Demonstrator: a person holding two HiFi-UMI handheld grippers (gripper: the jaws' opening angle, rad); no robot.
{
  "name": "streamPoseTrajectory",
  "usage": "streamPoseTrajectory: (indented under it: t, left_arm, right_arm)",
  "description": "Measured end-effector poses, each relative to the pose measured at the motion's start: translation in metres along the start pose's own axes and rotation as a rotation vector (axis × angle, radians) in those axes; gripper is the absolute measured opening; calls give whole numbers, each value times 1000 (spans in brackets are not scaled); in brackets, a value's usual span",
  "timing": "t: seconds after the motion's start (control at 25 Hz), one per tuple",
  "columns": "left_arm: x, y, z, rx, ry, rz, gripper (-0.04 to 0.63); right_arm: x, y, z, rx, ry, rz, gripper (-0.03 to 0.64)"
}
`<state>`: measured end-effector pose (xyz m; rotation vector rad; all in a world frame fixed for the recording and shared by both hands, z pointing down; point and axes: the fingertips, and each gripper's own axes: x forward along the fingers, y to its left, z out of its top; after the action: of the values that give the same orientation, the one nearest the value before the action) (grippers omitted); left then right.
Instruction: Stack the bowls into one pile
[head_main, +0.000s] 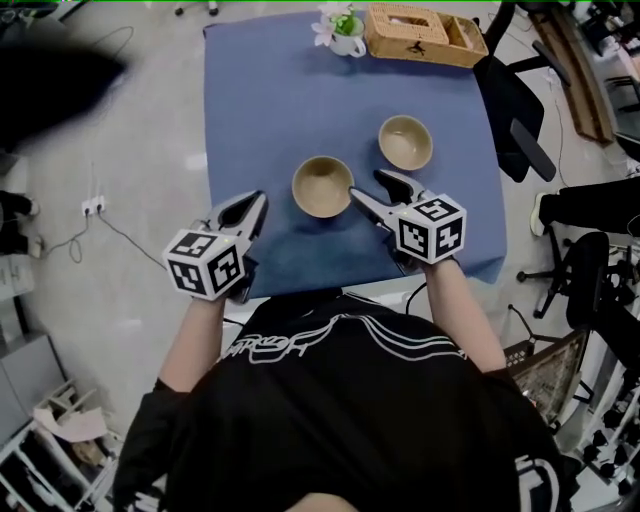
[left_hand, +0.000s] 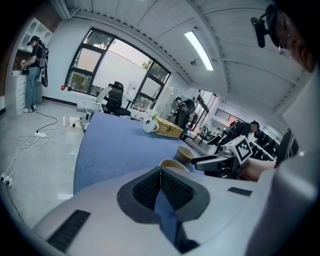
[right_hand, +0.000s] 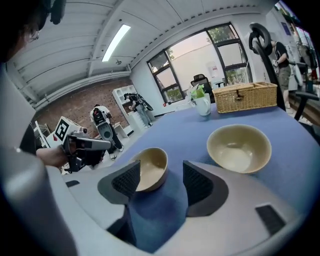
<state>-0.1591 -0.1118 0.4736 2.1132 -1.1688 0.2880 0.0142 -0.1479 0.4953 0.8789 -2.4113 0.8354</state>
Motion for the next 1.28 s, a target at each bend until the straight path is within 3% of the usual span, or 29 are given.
streamPoseTrajectory:
  t: [0.64,0.92,1.28]
  left_arm:
    - [-6,34,0,7,84,-78,26]
    - [-3,47,-7,26,113,-99,26]
    - [-2,55,-11,36,138,-110,26]
  right_arm:
    - [40,9,-25,140,54,-79,271]
    - [46,7,-33,157,54,-123,226]
    - [47,5,-33,221,3,-134,110]
